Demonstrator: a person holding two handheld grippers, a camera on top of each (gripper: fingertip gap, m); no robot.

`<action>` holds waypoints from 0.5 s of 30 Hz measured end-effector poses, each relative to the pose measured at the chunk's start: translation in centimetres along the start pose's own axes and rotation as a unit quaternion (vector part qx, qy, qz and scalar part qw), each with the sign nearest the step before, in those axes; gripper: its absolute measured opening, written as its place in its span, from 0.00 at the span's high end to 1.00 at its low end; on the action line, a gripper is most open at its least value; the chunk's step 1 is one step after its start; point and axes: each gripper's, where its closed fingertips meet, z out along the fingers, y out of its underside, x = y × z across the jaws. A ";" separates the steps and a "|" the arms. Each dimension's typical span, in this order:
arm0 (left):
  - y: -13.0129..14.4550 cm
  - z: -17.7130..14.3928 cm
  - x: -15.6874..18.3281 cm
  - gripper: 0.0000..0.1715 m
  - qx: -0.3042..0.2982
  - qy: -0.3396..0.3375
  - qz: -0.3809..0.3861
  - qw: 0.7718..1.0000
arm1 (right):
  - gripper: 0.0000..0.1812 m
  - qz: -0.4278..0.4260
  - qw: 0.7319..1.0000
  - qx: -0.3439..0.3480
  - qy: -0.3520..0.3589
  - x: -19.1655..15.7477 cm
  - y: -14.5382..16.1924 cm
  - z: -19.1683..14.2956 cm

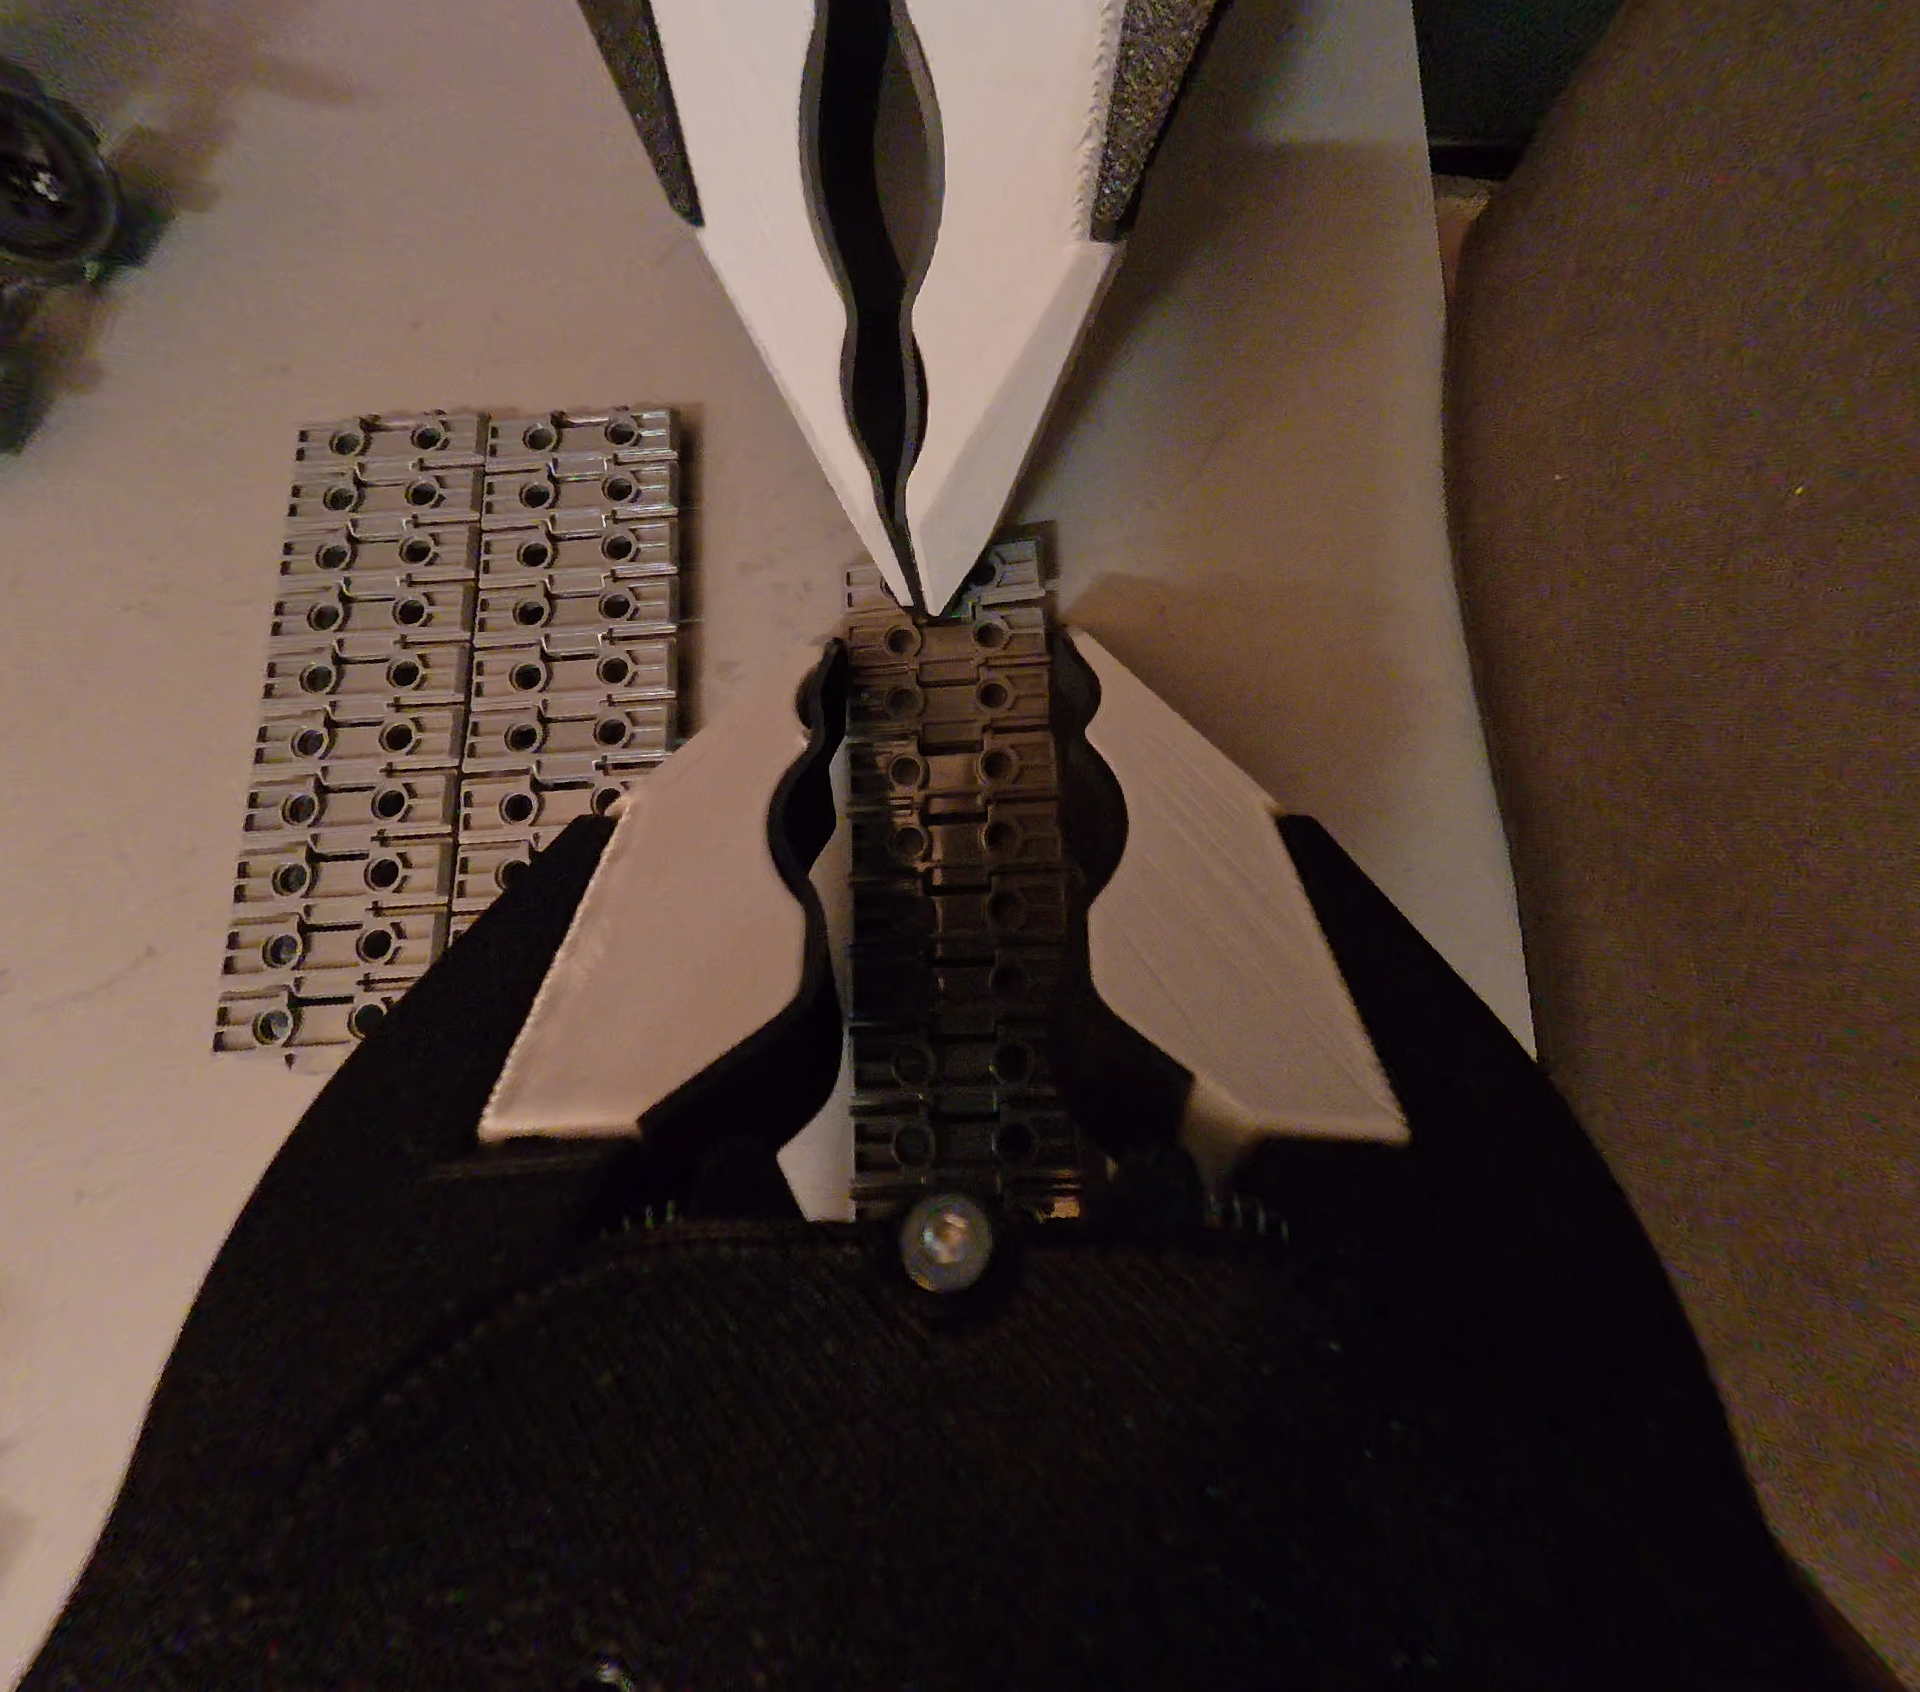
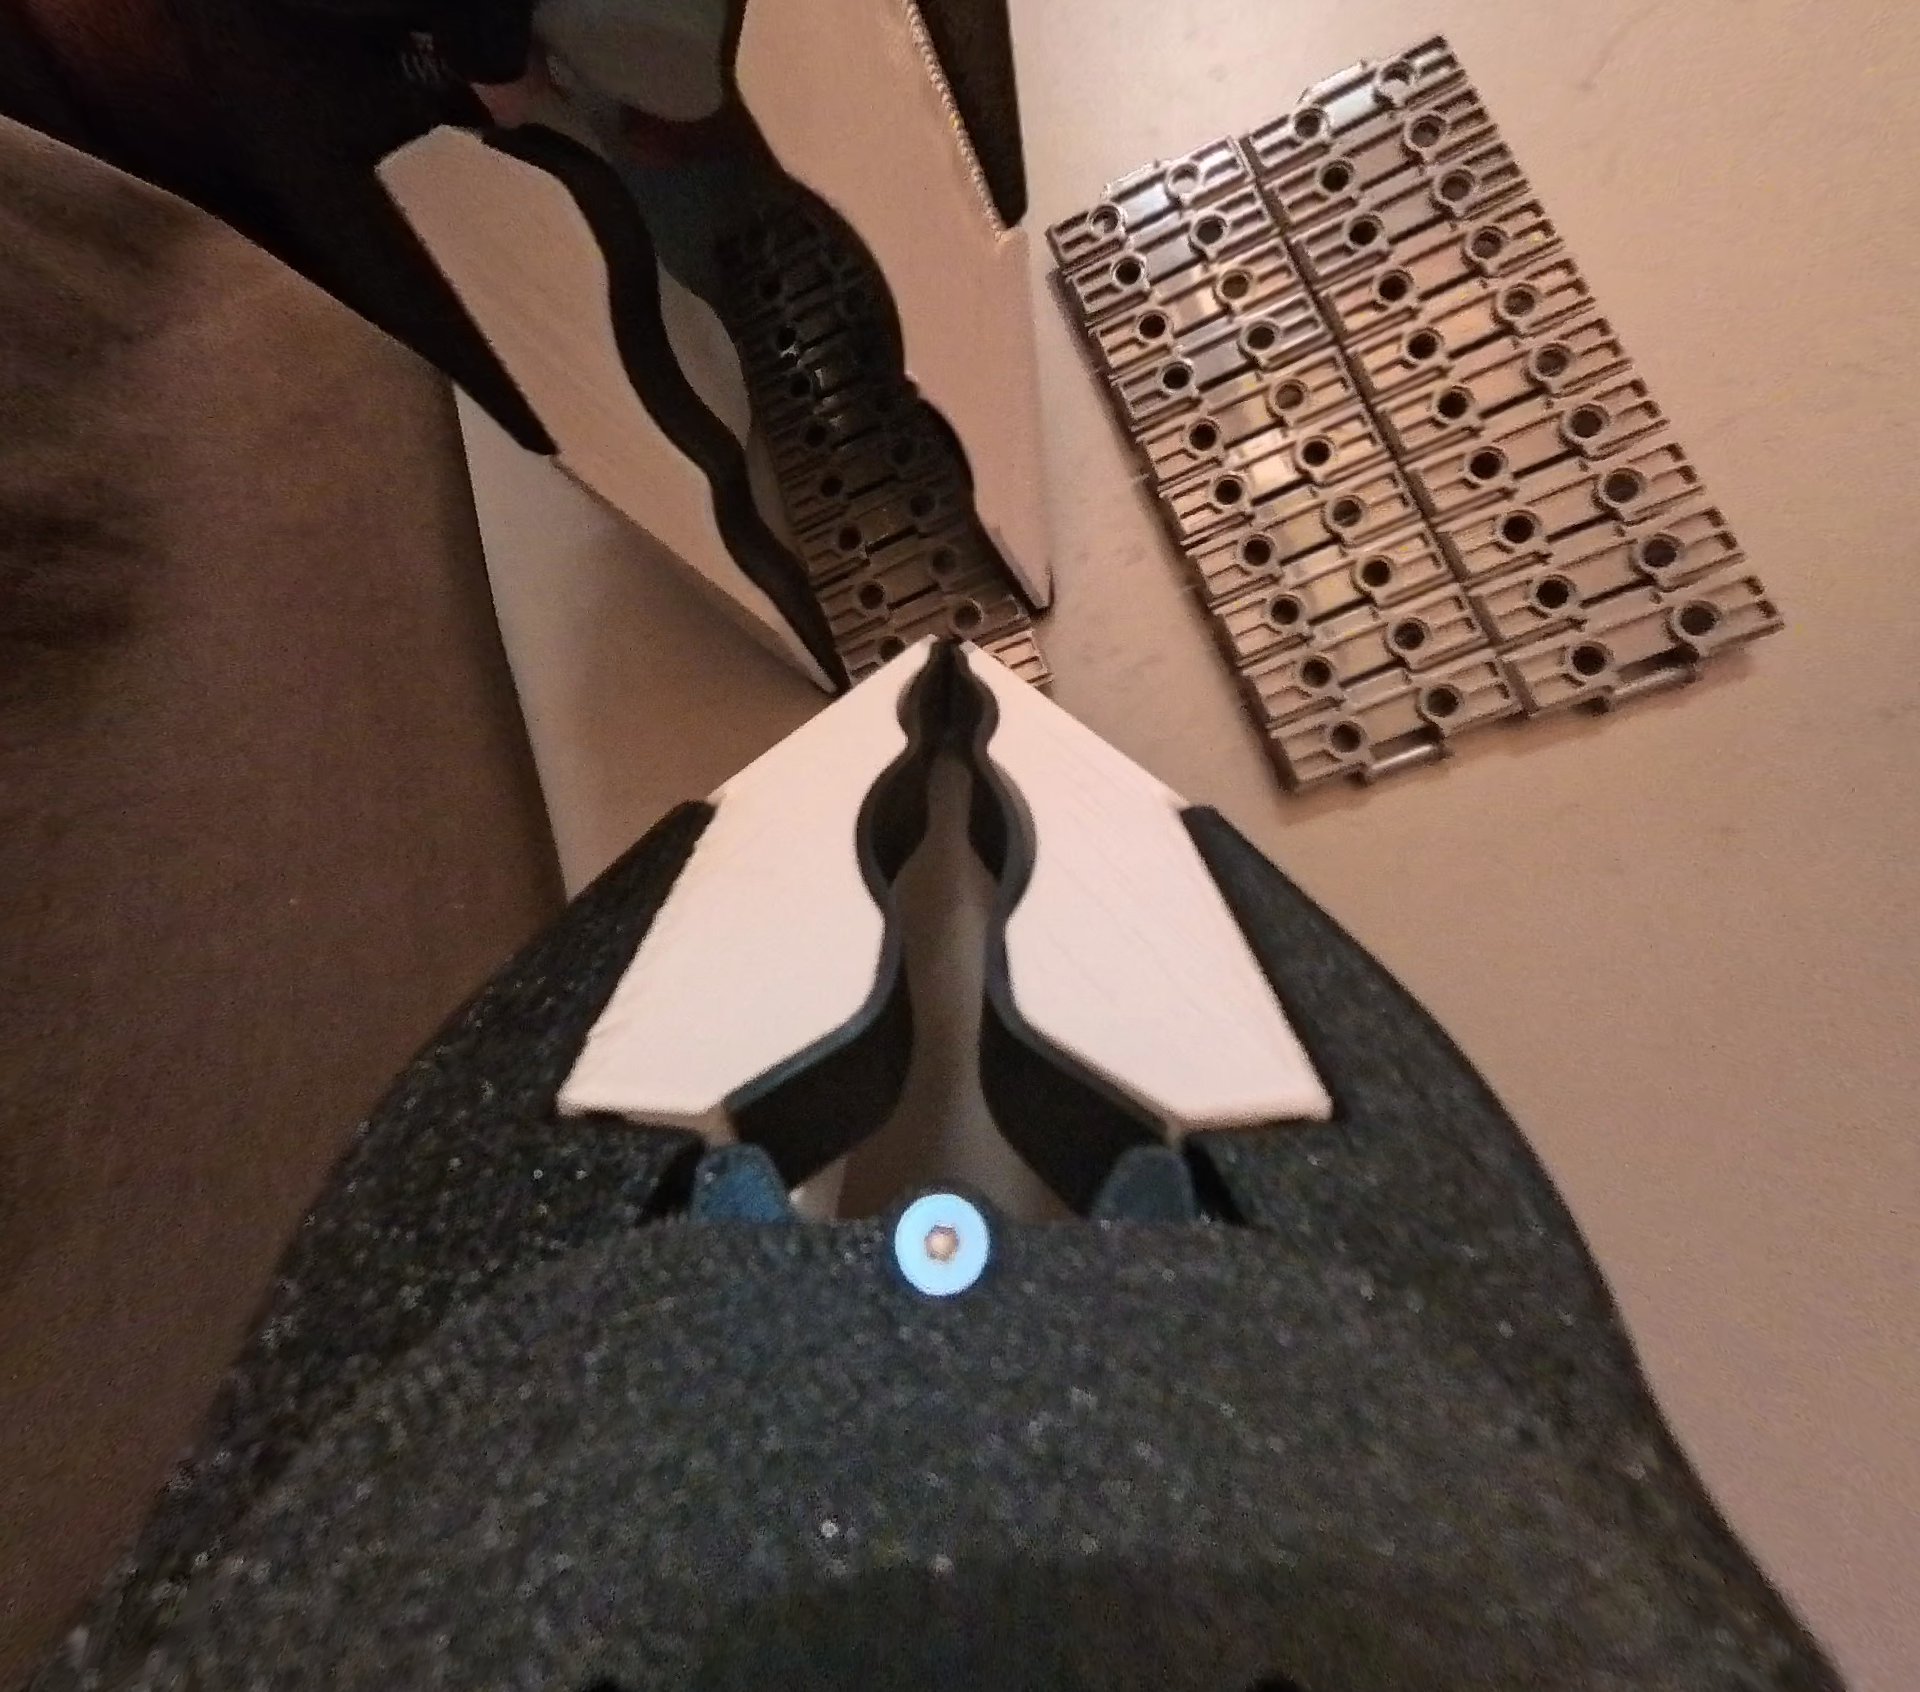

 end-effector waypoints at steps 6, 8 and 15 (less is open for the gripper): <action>0.1 0.0 0.0 0.78 -0.001 0.001 -0.001 1.000 | 1.00 -0.021 0.999 0.017 0.030 0.0 0.0 0.0; 0.1 0.0 0.0 0.78 -0.001 0.001 -0.002 1.000 | 1.00 -0.076 0.995 0.018 0.059 0.1 -0.1 0.0; 0.1 0.0 0.0 0.78 -0.001 0.003 -0.004 1.000 | 0.89 -0.157 0.977 0.077 0.118 0.5 -1.2 -1.0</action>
